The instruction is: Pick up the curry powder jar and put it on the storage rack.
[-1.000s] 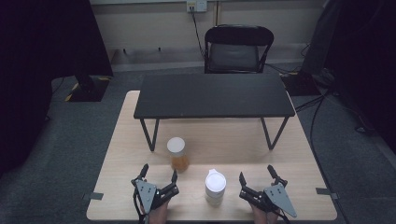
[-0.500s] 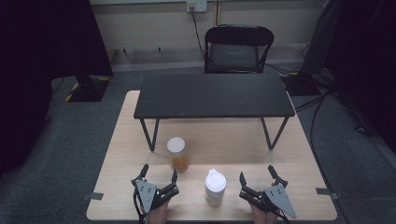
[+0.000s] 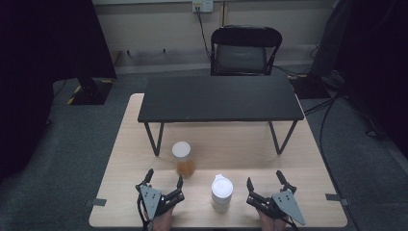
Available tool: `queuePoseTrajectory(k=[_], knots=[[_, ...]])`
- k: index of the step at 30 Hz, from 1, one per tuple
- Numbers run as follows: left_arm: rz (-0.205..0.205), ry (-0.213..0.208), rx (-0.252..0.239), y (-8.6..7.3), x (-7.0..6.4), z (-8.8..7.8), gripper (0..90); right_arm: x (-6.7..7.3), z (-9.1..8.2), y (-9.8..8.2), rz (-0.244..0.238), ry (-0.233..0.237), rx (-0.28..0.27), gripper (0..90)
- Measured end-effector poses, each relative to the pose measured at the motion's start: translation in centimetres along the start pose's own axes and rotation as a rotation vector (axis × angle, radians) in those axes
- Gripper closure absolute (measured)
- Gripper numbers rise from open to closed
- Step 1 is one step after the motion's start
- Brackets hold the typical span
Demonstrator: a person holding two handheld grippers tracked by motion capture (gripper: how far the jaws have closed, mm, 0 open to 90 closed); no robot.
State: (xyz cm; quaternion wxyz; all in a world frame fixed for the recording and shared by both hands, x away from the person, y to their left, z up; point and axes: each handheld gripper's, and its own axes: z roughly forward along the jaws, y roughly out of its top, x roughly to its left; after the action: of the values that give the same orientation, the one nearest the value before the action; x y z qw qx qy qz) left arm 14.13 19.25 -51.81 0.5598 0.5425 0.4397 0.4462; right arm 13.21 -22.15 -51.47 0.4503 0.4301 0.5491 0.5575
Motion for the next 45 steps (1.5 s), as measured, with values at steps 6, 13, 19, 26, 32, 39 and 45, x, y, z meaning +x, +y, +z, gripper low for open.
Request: queuePoseTrajectory(k=[6, 13, 19, 26, 32, 39, 45], knots=[[-0.009, 0.003, 0.000, 0.0, 0.0, 0.0, 0.2, 0.0, 0.0, 0.0, 0.000, -0.001, 0.001, 0.0], [-0.031, -0.003, 0.005, 0.1, 0.4, 0.1, 0.0, 0.0, 0.0, 0.0, 0.001, -0.001, 0.001, 0.0], [-0.050, -0.006, -0.001, 0.4, 0.6, 0.2, 0.0, 0.1, 0.0, 0.0, 0.000, -0.005, 0.001, 0.0], [-0.037, -0.016, -0.016, 1.0, 0.5, 0.3, 0.0, 0.1, 0.0, 0.0, 0.000, -0.005, 0.001, 0.0], [-0.025, -0.038, -0.035, 1.7, 0.3, 0.4, 0.0, 0.1, 0.0, 0.0, 0.000, -0.006, 0.001, 0.0], [-0.013, -0.074, -0.046, 2.4, 0.3, 0.7, 0.0, 0.1, 0.0, 0.0, 0.000, -0.008, 0.001, 0.0], [0.002, -0.095, -0.041, 3.4, 0.2, 1.3, 0.0, 0.2, 0.0, 0.0, 0.000, -0.008, 0.001, 0.0]])
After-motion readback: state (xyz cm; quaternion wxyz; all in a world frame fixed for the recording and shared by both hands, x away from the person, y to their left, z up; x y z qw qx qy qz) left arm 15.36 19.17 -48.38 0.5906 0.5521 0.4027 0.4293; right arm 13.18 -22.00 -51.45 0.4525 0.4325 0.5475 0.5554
